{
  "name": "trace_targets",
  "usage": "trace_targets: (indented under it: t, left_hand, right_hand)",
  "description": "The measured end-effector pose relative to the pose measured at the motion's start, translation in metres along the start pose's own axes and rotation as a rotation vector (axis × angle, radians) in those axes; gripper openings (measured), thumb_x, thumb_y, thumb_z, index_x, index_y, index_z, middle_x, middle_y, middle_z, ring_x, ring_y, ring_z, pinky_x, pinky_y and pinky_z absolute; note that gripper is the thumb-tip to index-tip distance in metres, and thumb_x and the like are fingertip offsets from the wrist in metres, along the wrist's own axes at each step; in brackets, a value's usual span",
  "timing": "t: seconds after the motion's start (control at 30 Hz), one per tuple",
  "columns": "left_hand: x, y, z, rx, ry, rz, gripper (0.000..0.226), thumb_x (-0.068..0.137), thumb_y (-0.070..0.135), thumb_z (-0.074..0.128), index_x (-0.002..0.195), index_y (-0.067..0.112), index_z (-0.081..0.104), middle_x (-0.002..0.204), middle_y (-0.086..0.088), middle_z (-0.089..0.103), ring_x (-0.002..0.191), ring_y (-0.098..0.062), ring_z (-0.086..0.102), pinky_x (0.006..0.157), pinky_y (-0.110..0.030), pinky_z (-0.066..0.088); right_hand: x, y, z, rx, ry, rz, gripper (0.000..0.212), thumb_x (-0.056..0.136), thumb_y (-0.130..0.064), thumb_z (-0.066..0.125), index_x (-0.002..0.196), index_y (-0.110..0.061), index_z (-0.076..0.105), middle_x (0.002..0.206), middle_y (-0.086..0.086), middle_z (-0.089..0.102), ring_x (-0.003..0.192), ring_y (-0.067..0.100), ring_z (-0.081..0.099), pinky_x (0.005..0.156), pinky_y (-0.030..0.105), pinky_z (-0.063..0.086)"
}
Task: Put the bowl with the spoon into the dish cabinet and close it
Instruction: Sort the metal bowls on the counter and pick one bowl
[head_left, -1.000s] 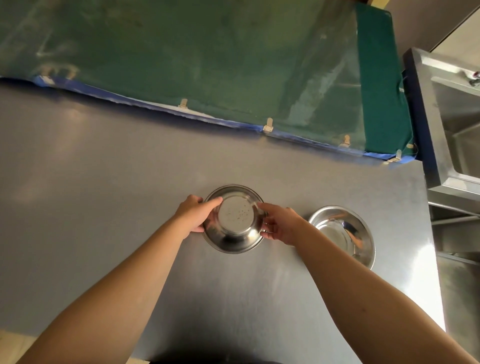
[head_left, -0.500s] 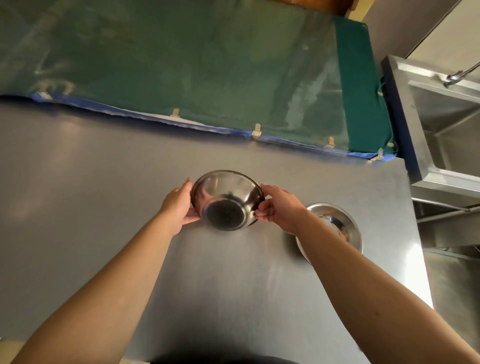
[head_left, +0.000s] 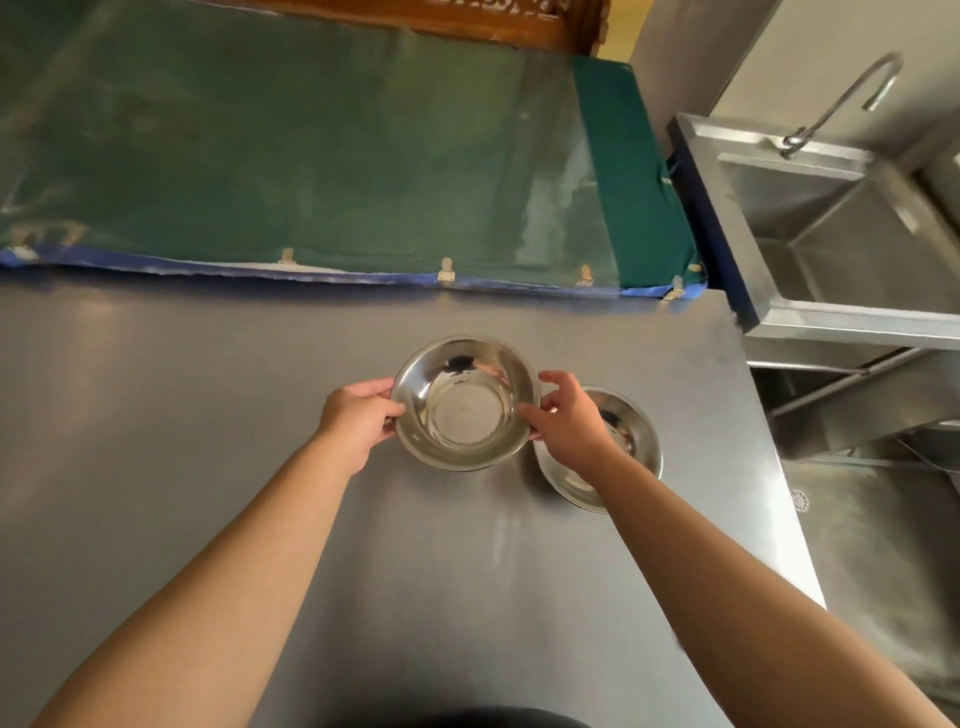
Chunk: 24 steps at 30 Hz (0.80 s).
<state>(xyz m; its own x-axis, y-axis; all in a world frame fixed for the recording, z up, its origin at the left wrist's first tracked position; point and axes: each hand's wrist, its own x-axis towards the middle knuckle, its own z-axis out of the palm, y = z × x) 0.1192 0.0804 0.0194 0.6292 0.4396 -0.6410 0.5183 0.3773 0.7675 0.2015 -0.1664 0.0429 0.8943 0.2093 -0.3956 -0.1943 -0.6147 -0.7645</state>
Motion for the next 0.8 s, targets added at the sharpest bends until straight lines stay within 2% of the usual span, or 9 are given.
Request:
trace_targets:
  t: [0.1, 0.2, 0.27, 0.33, 0.43, 0.57, 0.67, 0.8]
  left_hand:
    - [-0.008, -0.004, 0.034, 0.051, -0.036, 0.02, 0.042, 0.082, -0.013, 0.065, 0.12, 0.006, 0.068, 0.098, -0.008, 0.075, 0.083, -0.026, 0.074, 0.08, -0.04, 0.061]
    - [-0.015, -0.009, 0.068, 0.072, -0.08, 0.018, 0.04, 0.083, -0.009, 0.067, 0.12, 0.006, 0.069, 0.097, -0.007, 0.074, 0.078, -0.024, 0.072, 0.081, -0.042, 0.061]
    - [-0.019, -0.014, 0.088, 0.093, -0.112, 0.006, 0.039, 0.084, -0.005, 0.069, 0.121, 0.008, 0.068, 0.101, -0.005, 0.072, 0.08, -0.022, 0.072, 0.077, -0.038, 0.061]
    - [-0.022, -0.017, 0.106, 0.123, -0.132, -0.001, 0.04, 0.084, -0.001, 0.07, 0.122, 0.011, 0.067, 0.102, 0.0, 0.071, 0.083, -0.019, 0.072, 0.07, -0.033, 0.06]
    - [-0.027, -0.023, 0.126, 0.16, -0.152, -0.014, 0.04, 0.084, 0.002, 0.071, 0.122, 0.013, 0.067, 0.098, 0.006, 0.069, 0.086, -0.017, 0.071, 0.065, -0.029, 0.057]
    - [-0.03, -0.03, 0.146, 0.213, -0.173, -0.016, 0.041, 0.084, 0.003, 0.071, 0.123, 0.014, 0.066, 0.105, 0.003, 0.068, 0.097, -0.019, 0.068, 0.068, -0.031, 0.056]
    - [-0.03, -0.033, 0.157, 0.25, -0.178, -0.012, 0.042, 0.084, 0.003, 0.071, 0.124, 0.014, 0.066, 0.108, 0.001, 0.068, 0.097, -0.017, 0.066, 0.07, -0.032, 0.055]
    - [-0.029, -0.038, 0.166, 0.283, -0.179, -0.013, 0.042, 0.084, 0.002, 0.07, 0.125, 0.014, 0.066, 0.114, -0.004, 0.066, 0.095, -0.017, 0.065, 0.068, -0.029, 0.054]
  right_hand:
    - [-0.007, 0.025, -0.027, -0.006, 0.058, 0.012, 0.047, 0.087, -0.025, 0.076, 0.128, -0.021, 0.055, 0.077, -0.002, 0.065, 0.057, 0.008, 0.07, 0.078, 0.041, 0.061]
    - [-0.011, 0.047, -0.052, 0.041, 0.115, 0.042, 0.042, 0.086, -0.02, 0.075, 0.125, -0.018, 0.06, 0.078, -0.001, 0.066, 0.055, 0.008, 0.068, 0.074, 0.044, 0.063]
    - [-0.015, 0.06, -0.068, 0.061, 0.135, 0.074, 0.041, 0.085, -0.021, 0.074, 0.125, -0.022, 0.062, 0.075, 0.0, 0.069, 0.054, 0.011, 0.068, 0.075, 0.045, 0.063]
    - [-0.02, 0.072, -0.081, 0.081, 0.132, 0.115, 0.042, 0.085, -0.023, 0.073, 0.125, -0.026, 0.062, 0.071, 0.003, 0.071, 0.057, 0.016, 0.069, 0.077, 0.047, 0.062]
    - [-0.024, 0.087, -0.097, 0.106, 0.128, 0.166, 0.046, 0.087, -0.024, 0.072, 0.13, -0.025, 0.06, 0.083, 0.01, 0.075, 0.071, 0.026, 0.074, 0.082, 0.048, 0.061]
    - [-0.022, 0.102, -0.109, 0.12, 0.124, 0.208, 0.048, 0.088, -0.022, 0.07, 0.135, -0.022, 0.058, 0.091, 0.015, 0.076, 0.081, 0.03, 0.074, 0.085, 0.049, 0.06]
    - [-0.019, 0.112, -0.115, 0.157, 0.112, 0.243, 0.048, 0.089, -0.016, 0.069, 0.135, -0.018, 0.058, 0.093, 0.019, 0.075, 0.083, 0.035, 0.074, 0.079, 0.047, 0.063]
    - [-0.016, 0.121, -0.118, 0.176, 0.095, 0.275, 0.048, 0.09, -0.014, 0.068, 0.136, -0.018, 0.058, 0.092, 0.017, 0.075, 0.079, 0.032, 0.075, 0.066, 0.036, 0.064]
